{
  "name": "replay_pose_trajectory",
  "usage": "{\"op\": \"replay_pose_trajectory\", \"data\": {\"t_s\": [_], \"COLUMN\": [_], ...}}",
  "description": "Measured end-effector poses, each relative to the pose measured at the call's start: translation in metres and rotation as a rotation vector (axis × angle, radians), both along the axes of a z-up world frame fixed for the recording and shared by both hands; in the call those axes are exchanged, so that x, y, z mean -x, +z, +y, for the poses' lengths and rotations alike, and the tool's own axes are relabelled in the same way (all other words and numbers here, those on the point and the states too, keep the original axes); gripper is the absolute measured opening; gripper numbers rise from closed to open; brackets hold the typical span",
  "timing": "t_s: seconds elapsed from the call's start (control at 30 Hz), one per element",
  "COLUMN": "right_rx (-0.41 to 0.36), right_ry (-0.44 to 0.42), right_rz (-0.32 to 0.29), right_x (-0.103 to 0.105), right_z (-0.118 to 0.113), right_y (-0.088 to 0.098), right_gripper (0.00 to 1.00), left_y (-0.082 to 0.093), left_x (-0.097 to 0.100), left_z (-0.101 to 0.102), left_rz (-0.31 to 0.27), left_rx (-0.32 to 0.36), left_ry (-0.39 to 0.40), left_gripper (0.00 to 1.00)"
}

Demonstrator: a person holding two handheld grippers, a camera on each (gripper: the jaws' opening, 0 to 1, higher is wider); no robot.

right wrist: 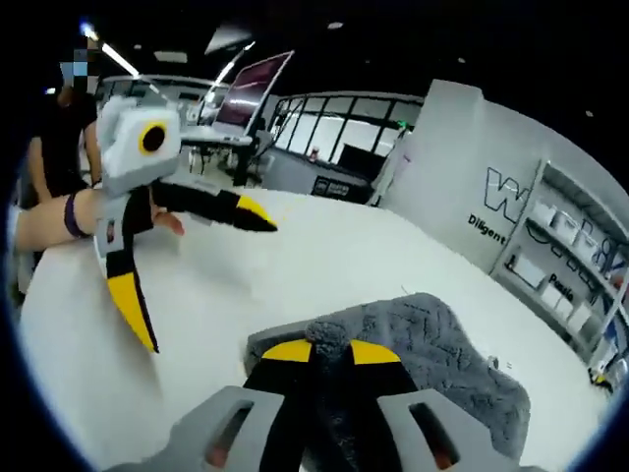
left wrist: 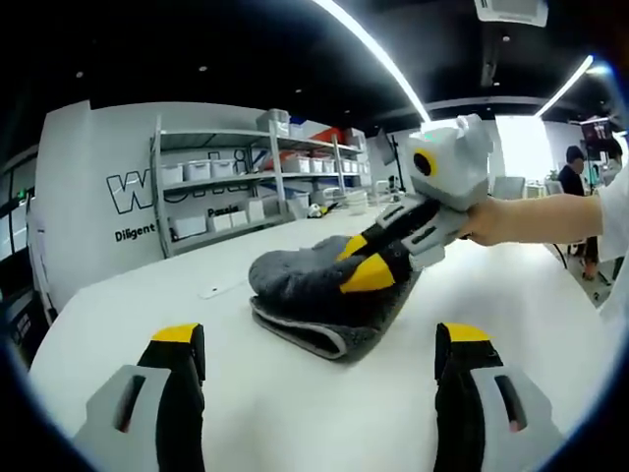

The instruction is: Open the folded towel by lifting each exposed corner and separating the folded layers until the towel lies flat within the target outline without major curled edges

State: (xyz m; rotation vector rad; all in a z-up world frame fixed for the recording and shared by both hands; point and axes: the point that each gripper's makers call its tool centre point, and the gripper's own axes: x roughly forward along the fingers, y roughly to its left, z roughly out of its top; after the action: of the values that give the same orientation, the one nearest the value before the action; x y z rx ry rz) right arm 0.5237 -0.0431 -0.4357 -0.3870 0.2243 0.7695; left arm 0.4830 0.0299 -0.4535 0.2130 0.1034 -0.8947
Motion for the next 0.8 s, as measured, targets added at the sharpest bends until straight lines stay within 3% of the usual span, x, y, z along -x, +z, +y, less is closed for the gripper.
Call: {"op": "replay_pose_trajectory", "data": {"t_s": [0.2, 0.4, 0.67, 0.8], "right_rx": [-0.228, -0.419, -0.521, -0.537], "right_ry": [-0.076, -0.185, -0.330, -0.409], "right_rz": [-0.004, -0.013, -0.066, -0.111], "right_x": [0.003, -0.006, -0.012, -0.013], "right_z": [-0.027, -0.077, -0.144, -0.180], "right_y": [0.040, 0.066, 0.073, 0.076], "right_gripper": [0.07, 0.07, 0.07, 0.07], "left_y": [0.001, 0.007, 0.011, 0.008], "left_x": [-0.001, -0.015, -0.025, -0.018], "left_z": [0.000, 0.004, 0.006, 0.005], "left_rz": [0.000, 0.004, 0.008, 0.008], "left_rx": [-0.003, -0.003, -0.005, -0.010], "left_ry": [0.001, 0.002, 0.002, 0.004], "left_gripper": [0.96, 0.96, 0.96, 0.96]}}
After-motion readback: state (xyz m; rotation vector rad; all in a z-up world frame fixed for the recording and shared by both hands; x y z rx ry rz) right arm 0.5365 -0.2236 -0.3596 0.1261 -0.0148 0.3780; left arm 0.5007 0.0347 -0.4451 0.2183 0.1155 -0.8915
